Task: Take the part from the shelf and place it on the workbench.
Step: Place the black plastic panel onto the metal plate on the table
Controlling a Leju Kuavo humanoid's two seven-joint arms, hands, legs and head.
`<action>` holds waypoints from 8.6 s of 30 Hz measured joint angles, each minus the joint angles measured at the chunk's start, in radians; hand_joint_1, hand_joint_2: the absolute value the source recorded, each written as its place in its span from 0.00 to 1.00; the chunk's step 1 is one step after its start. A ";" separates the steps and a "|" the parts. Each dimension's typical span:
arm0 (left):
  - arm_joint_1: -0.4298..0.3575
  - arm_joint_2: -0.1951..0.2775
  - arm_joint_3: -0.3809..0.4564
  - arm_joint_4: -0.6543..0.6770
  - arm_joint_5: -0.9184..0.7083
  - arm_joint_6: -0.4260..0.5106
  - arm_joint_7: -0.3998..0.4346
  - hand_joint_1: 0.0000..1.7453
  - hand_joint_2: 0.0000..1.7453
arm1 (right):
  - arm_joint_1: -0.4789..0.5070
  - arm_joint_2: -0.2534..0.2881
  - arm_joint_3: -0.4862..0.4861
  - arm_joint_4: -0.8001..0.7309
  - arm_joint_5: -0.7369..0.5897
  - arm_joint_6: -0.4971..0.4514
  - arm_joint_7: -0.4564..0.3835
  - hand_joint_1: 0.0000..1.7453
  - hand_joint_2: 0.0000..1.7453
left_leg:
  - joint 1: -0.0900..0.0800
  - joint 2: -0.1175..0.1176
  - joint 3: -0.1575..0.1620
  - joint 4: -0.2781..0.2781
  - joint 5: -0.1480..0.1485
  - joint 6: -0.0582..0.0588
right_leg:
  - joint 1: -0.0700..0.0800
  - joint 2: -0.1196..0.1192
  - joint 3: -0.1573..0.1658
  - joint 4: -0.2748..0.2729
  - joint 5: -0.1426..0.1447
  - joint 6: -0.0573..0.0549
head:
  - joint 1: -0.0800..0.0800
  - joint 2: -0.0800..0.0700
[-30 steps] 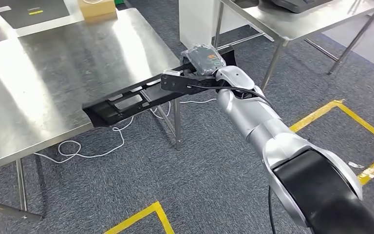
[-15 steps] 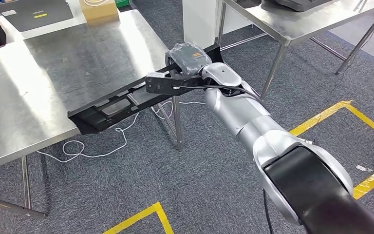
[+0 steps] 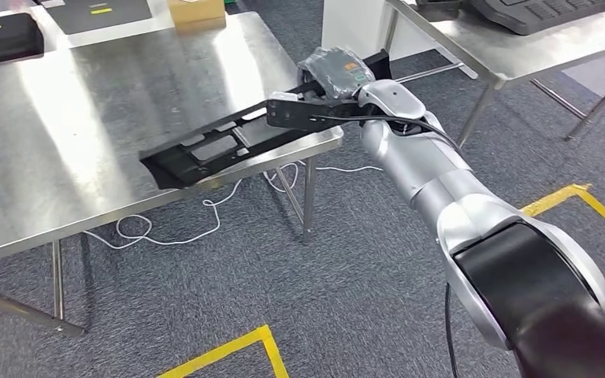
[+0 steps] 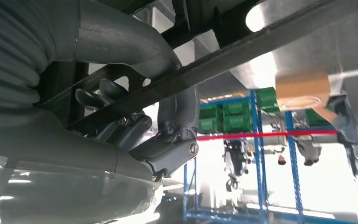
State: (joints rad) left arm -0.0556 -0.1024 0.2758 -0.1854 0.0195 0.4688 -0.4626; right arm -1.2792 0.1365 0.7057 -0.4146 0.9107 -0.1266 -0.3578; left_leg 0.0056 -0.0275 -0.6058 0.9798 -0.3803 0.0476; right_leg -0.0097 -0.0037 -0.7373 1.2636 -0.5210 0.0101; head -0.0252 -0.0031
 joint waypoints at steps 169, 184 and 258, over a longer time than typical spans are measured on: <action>0.003 0.007 0.049 -0.003 -0.007 -0.008 0.010 0.00 1.00 | -0.074 -0.165 -0.049 0.108 0.175 -0.073 0.341 1.00 1.00 | 0.018 0.026 -0.131 0.225 -0.064 -0.061 | -0.013 0.013 0.179 -0.296 0.088 -0.027 | 0.008 0.000; 0.004 0.004 0.051 -0.005 -0.008 0.001 0.007 0.00 1.00 | -0.047 -0.171 -0.063 0.109 0.192 -0.071 0.341 1.00 1.00 | 0.008 0.013 0.012 0.001 -0.025 0.000 | -0.004 0.011 0.012 -0.061 0.033 0.020 | 0.016 0.000; 0.000 -0.006 0.139 -0.009 -0.031 0.043 0.018 0.00 0.00 | -0.079 -0.221 -0.286 0.160 0.197 0.690 0.663 0.00 0.00 | -0.008 0.022 -0.034 0.018 0.009 -0.016 | 0.007 0.013 0.178 -0.296 0.080 -0.010 | 0.014 0.000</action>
State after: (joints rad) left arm -0.0557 -0.1086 0.4148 -0.1946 -0.0113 0.5122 -0.4450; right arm -1.3582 -0.0847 0.4200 -0.2543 1.1073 0.5635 0.3051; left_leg -0.0022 -0.0058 -0.6394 0.9980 -0.3710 0.0317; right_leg -0.0028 0.0095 -0.5598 0.9673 -0.4414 0.0003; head -0.0110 -0.0031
